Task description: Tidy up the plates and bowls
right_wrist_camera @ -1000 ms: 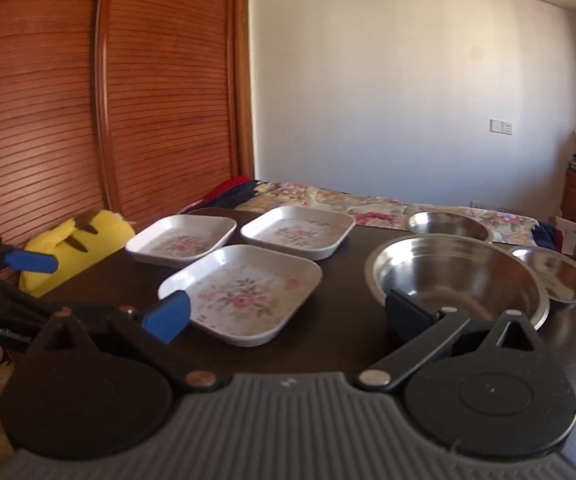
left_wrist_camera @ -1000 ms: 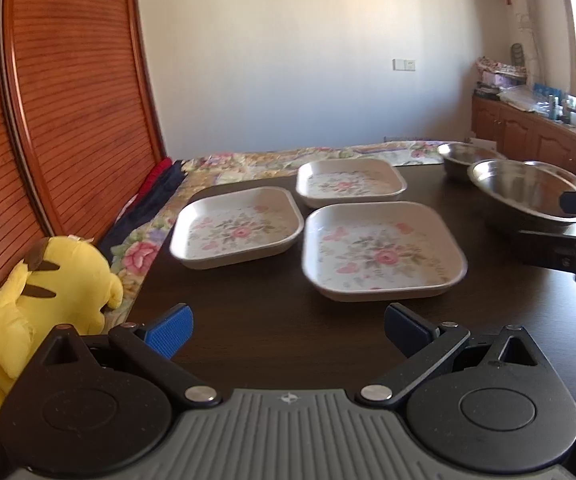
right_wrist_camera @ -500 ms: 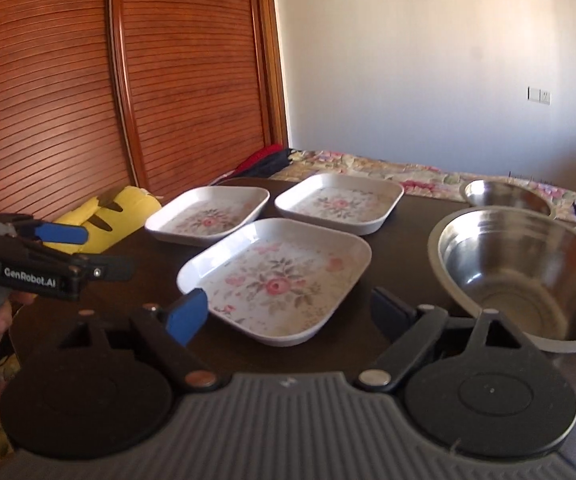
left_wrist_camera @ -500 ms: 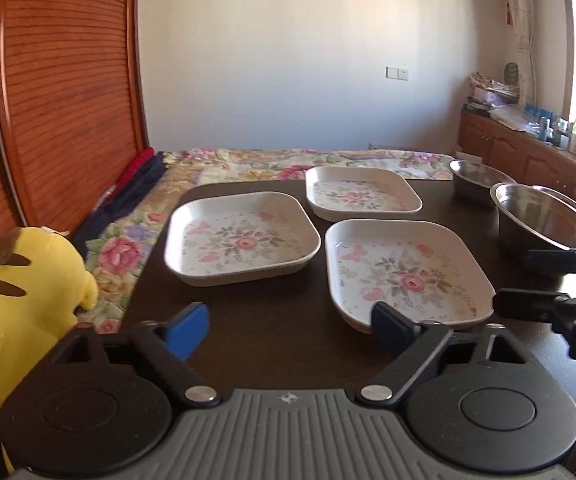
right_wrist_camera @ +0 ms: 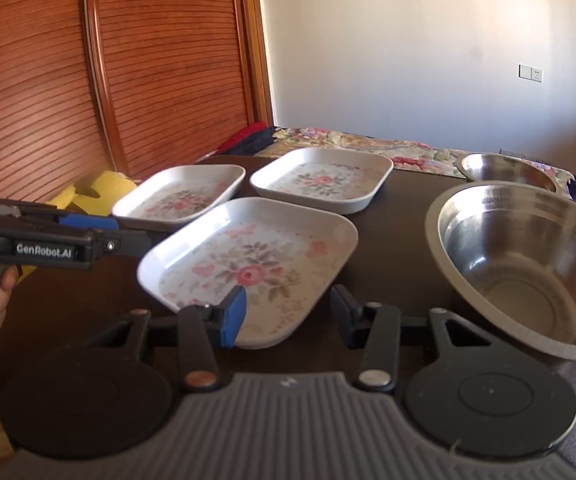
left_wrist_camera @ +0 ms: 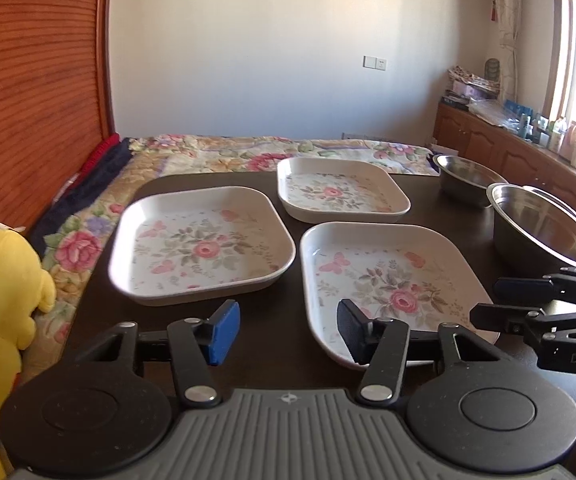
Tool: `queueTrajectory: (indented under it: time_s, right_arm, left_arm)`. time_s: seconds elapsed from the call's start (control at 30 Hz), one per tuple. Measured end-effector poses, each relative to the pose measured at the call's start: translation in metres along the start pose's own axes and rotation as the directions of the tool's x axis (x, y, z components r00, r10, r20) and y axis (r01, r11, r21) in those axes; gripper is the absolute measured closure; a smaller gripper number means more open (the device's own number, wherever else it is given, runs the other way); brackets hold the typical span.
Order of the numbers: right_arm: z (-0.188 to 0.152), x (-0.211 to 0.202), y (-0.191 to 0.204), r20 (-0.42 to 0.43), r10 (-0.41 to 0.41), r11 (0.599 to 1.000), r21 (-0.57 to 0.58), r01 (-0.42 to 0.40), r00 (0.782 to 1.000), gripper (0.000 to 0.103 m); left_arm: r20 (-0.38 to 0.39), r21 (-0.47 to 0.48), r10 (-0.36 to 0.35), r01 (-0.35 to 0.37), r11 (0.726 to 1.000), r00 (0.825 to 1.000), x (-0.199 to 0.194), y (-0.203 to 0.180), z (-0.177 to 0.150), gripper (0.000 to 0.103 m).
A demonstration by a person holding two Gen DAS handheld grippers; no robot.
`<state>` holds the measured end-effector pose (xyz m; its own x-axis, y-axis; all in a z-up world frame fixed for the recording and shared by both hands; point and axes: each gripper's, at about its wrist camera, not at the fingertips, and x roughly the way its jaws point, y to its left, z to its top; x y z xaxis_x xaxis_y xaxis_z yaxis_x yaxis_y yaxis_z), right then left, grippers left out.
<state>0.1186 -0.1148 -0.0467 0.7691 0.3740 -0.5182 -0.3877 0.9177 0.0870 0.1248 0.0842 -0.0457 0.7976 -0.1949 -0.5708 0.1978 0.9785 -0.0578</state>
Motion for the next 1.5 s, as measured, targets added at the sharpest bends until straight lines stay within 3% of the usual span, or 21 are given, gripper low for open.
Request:
queueTrajectory:
  time_s: [0.1, 0.27, 0.4, 0.83, 1.1, 1.5]
  right_arm:
    - [-0.001, 0.003, -0.003, -0.009, -0.013, 1.000, 0.010, 0.013, 1.000, 0.057]
    - [0.003, 0.006, -0.007, -0.018, -0.009, 1.000, 0.029, 0.009, 1.000, 0.060]
    - [0.004, 0.012, -0.009, -0.032, -0.008, 0.999, 0.038, 0.009, 0.999, 0.070]
    - [0.009, 0.022, -0.021, -0.041, 0.023, 0.994, 0.103, -0.019, 0.999, 0.078]
    - [0.006, 0.028, -0.022, -0.058, 0.032, 0.994, 0.105, -0.025, 0.998, 0.082]
    - [0.000, -0.002, -0.018, -0.018, 0.024, 0.997, 0.080, -0.022, 1.000, 0.083]
  left_arm:
    - [-0.013, -0.001, -0.020, 0.020, 1.000, 1.000, 0.008, 0.000, 0.001, 0.049]
    - [-0.036, -0.009, -0.053, 0.053, 0.999, 0.998, 0.017, -0.001, 0.003, 0.065]
    - [-0.043, -0.002, -0.050, 0.050, 0.999, 0.998, 0.022, -0.002, 0.005, 0.069]
    - [-0.068, 0.016, -0.058, 0.059, 0.998, 0.996, 0.031, -0.006, 0.006, 0.082]
    - [-0.077, 0.009, -0.051, 0.052, 0.999, 0.996, 0.032, -0.009, 0.006, 0.085]
    - [-0.056, 0.014, -0.084, 0.085, 0.996, 0.995, -0.010, -0.020, -0.011, 0.085]
